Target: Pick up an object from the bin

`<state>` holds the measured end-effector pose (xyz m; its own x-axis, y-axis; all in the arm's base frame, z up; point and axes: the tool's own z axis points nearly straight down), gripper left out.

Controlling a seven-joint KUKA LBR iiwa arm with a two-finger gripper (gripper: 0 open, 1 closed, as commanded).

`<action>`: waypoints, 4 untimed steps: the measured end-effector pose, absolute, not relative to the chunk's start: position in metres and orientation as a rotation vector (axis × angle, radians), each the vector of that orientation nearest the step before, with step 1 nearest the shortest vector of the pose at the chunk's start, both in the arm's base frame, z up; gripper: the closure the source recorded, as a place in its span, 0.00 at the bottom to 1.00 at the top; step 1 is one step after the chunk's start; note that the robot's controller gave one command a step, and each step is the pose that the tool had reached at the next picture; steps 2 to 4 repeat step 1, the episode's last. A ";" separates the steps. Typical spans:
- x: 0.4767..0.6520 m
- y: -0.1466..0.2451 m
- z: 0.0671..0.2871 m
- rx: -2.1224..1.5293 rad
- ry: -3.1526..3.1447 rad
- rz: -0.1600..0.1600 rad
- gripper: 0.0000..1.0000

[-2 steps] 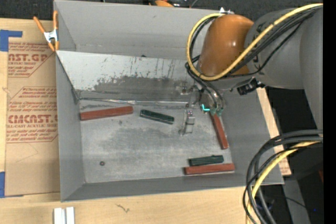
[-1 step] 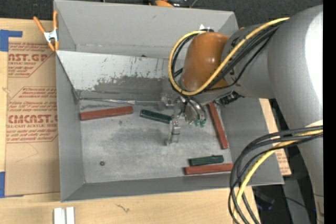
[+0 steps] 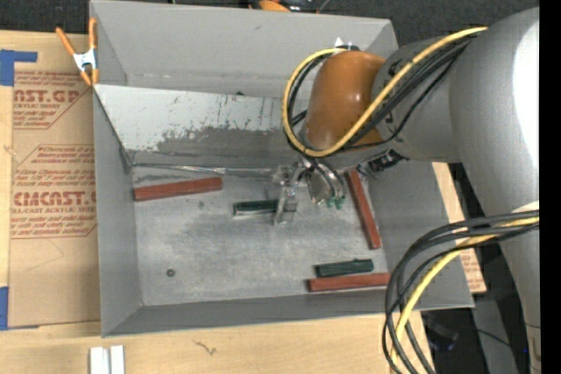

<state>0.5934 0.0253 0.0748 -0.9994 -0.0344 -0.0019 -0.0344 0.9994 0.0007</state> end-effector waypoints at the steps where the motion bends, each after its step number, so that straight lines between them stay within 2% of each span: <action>1: 0.588 0.029 0.205 -0.050 3.131 0.002 1.00; 4: 0.588 0.029 0.205 -0.050 3.131 0.002 1.00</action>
Offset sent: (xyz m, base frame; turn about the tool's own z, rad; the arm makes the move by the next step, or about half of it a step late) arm -0.0069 0.0034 0.1256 0.0027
